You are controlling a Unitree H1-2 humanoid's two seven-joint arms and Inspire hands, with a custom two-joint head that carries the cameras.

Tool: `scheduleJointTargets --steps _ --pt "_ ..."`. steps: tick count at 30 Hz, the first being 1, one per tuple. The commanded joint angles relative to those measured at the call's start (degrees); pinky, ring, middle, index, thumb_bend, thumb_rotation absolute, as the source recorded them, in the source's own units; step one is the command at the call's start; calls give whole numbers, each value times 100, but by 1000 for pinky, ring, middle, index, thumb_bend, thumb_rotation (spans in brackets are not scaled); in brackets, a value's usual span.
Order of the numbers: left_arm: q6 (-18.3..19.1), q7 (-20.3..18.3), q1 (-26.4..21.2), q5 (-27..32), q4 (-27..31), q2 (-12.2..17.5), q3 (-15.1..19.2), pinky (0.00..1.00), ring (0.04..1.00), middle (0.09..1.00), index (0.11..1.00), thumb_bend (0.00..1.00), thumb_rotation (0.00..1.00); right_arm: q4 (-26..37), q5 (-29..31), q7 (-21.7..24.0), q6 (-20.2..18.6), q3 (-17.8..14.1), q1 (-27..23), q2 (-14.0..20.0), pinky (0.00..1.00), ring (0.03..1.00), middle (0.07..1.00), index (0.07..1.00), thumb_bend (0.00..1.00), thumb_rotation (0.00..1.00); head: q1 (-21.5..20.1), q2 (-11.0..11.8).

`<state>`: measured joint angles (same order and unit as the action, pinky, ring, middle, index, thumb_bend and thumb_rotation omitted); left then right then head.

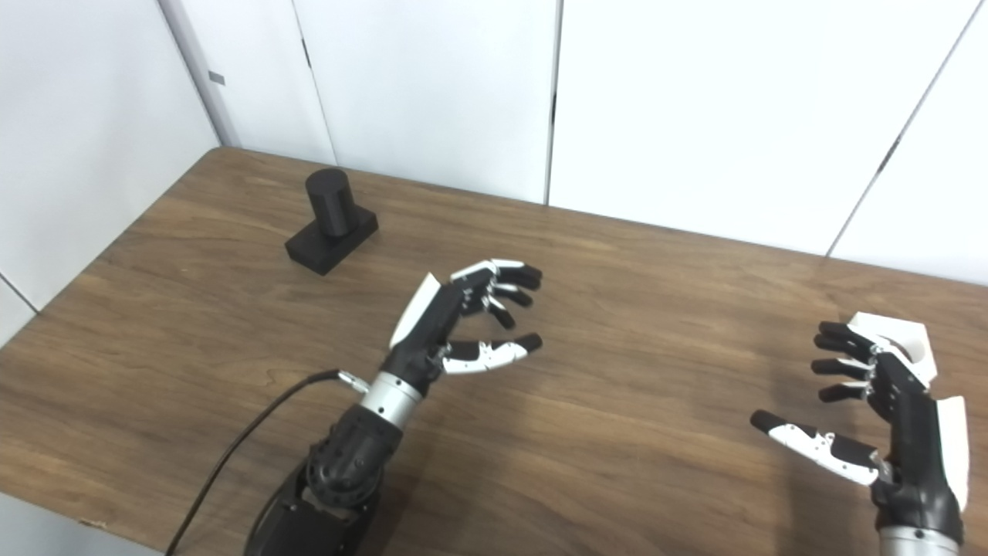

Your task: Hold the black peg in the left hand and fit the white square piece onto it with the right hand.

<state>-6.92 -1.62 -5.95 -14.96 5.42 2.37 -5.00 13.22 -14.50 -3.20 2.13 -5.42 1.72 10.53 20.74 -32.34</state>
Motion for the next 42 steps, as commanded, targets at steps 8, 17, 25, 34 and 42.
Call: scheduleJointTargets --steps 8,17,25,34,42 --pt "565 31 -697 -192 715 478 342 519 649 716 679 738 116 153 38 -35 177 -43 -170 70 459 609 689 690 558 0 30 14" --pt "954 211 -973 -245 948 675 775 534 657 721 674 754 93 154 55 -13 211 -49 -153 96 462 612 689 687 560 0 34 28" --pt "1272 358 -1187 -510 933 975 1113 591 695 755 697 749 124 160 51 -17 193 -65 -154 96 454 608 687 683 560 0 59 27" --pt "1416 562 -1386 -898 774 1279 1248 654 765 758 703 762 142 146 55 -1 245 -65 -146 116 447 596 680 679 556 0 74 34" --pt "1508 872 -1511 -1366 492 1506 1283 595 766 786 716 807 230 130 75 8 267 -78 -148 139 442 589 679 677 559 0 98 -4"
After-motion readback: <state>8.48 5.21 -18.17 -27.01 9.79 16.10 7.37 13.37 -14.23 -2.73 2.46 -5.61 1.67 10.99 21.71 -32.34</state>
